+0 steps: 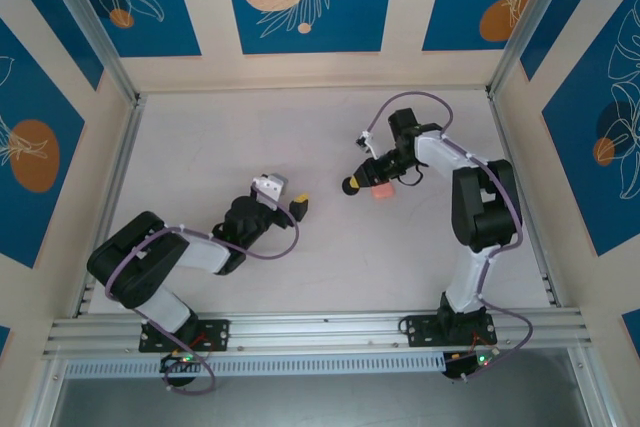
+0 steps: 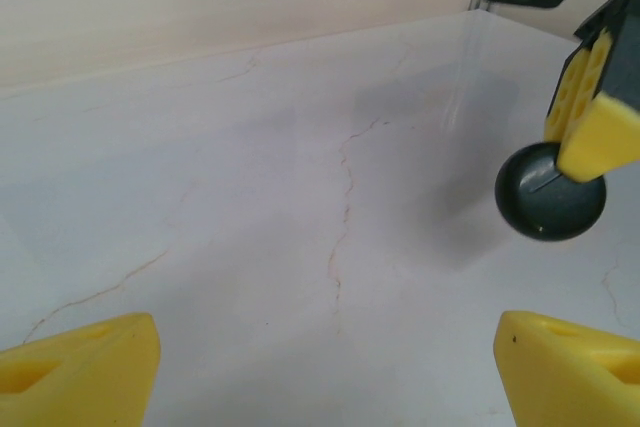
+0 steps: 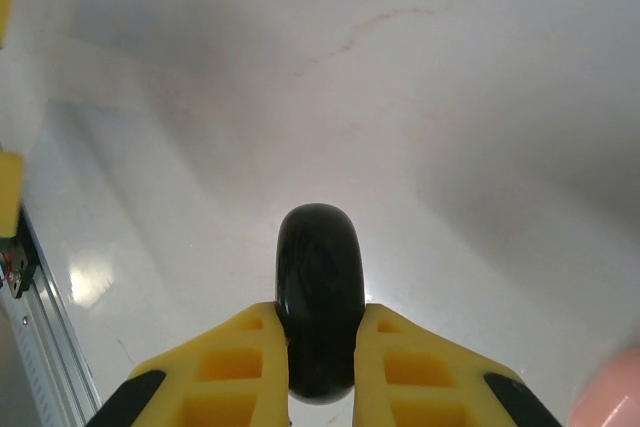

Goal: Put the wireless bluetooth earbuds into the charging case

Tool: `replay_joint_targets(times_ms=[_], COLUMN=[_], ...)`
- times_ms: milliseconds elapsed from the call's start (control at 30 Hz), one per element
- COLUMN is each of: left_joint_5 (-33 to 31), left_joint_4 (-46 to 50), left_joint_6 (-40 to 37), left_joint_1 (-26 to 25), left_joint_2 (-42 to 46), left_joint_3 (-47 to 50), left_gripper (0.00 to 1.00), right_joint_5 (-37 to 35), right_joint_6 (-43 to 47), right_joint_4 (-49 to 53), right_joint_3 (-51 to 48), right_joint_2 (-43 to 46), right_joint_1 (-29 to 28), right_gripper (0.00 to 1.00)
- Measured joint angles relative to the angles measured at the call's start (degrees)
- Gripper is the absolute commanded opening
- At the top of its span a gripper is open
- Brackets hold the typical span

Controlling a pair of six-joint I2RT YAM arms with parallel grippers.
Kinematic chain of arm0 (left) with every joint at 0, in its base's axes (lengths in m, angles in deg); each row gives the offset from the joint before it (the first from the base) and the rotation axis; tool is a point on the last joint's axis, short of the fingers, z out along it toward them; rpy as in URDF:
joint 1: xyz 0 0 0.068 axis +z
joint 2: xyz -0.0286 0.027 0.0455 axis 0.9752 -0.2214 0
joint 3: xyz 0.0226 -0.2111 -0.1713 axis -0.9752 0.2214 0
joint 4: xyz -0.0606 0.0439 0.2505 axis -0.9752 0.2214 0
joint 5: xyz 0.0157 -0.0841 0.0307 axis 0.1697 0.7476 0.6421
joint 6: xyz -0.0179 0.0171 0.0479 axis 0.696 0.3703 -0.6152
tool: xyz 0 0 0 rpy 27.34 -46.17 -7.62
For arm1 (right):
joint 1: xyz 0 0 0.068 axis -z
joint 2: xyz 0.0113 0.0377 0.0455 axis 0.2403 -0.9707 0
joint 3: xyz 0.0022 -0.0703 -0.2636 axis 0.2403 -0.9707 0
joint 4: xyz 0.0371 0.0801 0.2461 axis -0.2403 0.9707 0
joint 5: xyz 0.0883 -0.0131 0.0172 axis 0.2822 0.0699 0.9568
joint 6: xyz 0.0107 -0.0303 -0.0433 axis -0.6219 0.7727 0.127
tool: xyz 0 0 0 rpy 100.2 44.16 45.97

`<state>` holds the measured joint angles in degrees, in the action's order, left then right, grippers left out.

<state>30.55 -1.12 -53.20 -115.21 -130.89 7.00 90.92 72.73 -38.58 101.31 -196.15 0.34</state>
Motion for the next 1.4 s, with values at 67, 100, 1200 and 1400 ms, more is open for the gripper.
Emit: replay_joint_targets(times_ms=[67,100,1200,1400], left_joint_5=[0.0,0.0,1.6,1.2], left_joint_4=[0.2,0.3,2.0,5.6], left_joint_6=[0.0,0.0,-0.2,-0.7], left_joint_1=[0.0,0.0,0.0,0.0], left_joint_2=[0.0,0.0,0.0,1.3], left_joint_3=[-0.3,-0.4,-1.2,-2.1], left_gripper=[0.86,0.86,0.86,0.87], right_joint_5=[-0.6,-0.9,-5.9,-7.5], right_joint_6=[-0.5,-0.8,-5.7,-6.1], right_joint_4=[1.2,1.5,5.5,5.7], right_joint_3=[1.2,1.6,6.3,7.0], right_joint_2=[-1.9,-2.5,-9.1,-9.0], right_joint_1=[-0.4,-0.5,-0.7,-0.7], right_gripper=[0.06,0.06,0.31,0.34])
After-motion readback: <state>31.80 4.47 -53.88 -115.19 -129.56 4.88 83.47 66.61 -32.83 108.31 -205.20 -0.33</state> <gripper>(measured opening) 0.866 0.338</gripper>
